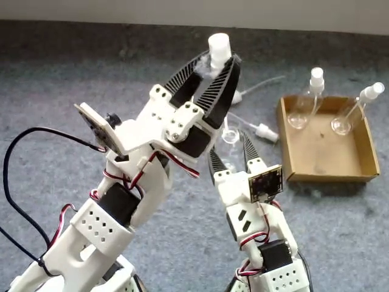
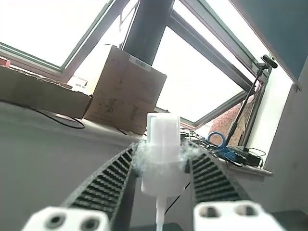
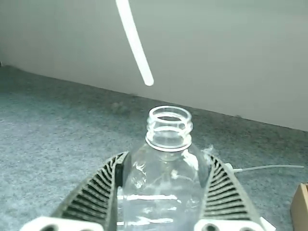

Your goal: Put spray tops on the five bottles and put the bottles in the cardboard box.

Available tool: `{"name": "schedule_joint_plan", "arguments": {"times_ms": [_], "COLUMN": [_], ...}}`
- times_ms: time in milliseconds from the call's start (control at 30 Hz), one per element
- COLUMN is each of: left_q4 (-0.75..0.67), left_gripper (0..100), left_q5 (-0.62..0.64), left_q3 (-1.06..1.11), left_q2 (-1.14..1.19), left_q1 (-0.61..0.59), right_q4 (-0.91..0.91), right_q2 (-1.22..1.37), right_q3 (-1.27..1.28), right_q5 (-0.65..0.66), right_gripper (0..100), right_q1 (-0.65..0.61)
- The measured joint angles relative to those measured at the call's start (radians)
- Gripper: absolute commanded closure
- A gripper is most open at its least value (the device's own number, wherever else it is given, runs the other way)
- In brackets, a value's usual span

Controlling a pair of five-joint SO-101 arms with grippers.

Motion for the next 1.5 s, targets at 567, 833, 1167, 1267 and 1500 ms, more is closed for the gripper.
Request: {"name": "schedule_joint_plan", "arguments": {"times_ms": [567,833,1167,1267,1500], "left_q4": [-0.037,-0.106,-0.110,-0.110,-0.112], "left_gripper": [99,99,99,99,99], "left_q5": [0.026,0.026,0.026,0.026,0.034], "left_q3": [0.068,0.068,0.094,0.124,0.163], "left_q2": [0.000,-0.002,-0.002,0.000,-0.002], "left_q1": [0.003,-0.069,-0.077,-0.077,-0.077], "right_q4": [0.000,0.000,0.000,0.000,0.000], "right_q2": [0.000,0.000,0.000,0.000,0.000], "right_q3": [0.000,0.000,0.000,0.000,0.000], "right_q5": [0.000,0.000,0.000,0.000,0.000], "right_gripper": [89.6,89.6,89.6,89.6,89.6], "right_q1": [0.000,-0.025,-0.060,-0.060,-0.060]}}
